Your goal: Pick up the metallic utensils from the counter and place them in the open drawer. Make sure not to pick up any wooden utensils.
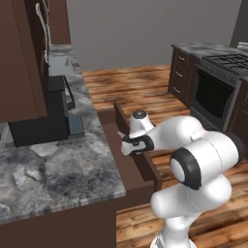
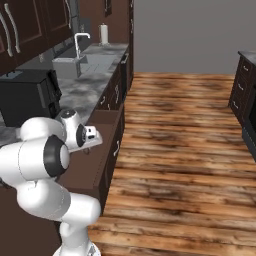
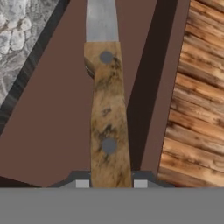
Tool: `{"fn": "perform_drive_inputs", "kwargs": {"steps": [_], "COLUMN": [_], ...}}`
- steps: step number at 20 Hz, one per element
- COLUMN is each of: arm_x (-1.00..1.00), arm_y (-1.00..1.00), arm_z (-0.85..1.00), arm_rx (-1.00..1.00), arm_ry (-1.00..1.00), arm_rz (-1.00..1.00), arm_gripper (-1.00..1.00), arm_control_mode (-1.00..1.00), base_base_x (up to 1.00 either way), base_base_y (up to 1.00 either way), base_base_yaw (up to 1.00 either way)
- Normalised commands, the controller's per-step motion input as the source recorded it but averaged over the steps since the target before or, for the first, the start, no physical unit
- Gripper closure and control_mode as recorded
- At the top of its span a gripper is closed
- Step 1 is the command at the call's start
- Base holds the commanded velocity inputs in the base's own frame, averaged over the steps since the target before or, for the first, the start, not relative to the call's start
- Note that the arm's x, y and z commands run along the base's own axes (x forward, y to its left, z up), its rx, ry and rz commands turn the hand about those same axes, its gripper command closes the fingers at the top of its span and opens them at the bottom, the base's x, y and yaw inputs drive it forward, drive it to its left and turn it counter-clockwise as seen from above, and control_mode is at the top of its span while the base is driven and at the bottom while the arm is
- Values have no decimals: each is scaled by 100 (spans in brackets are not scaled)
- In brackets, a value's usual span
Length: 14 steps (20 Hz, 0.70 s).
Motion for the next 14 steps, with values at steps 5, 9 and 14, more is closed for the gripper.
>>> {"fn": "perform_drive_inputs", "kwargs": {"steps": [5, 9, 14], "arm_x": [19, 25, 2], "arm_y": [-2, -5, -3], "arm_z": [-11, -11, -5], "arm_rx": [0, 0, -1], "arm_ry": [-1, 0, -13], "arm_rz": [-1, 0, 0], "arm_gripper": [100, 100, 100], "arm_control_mode": [-100, -100, -100], "base_base_x": [0, 0, 0], "base_base_y": [0, 0, 0], "base_base_yaw": [0, 0, 0]}}
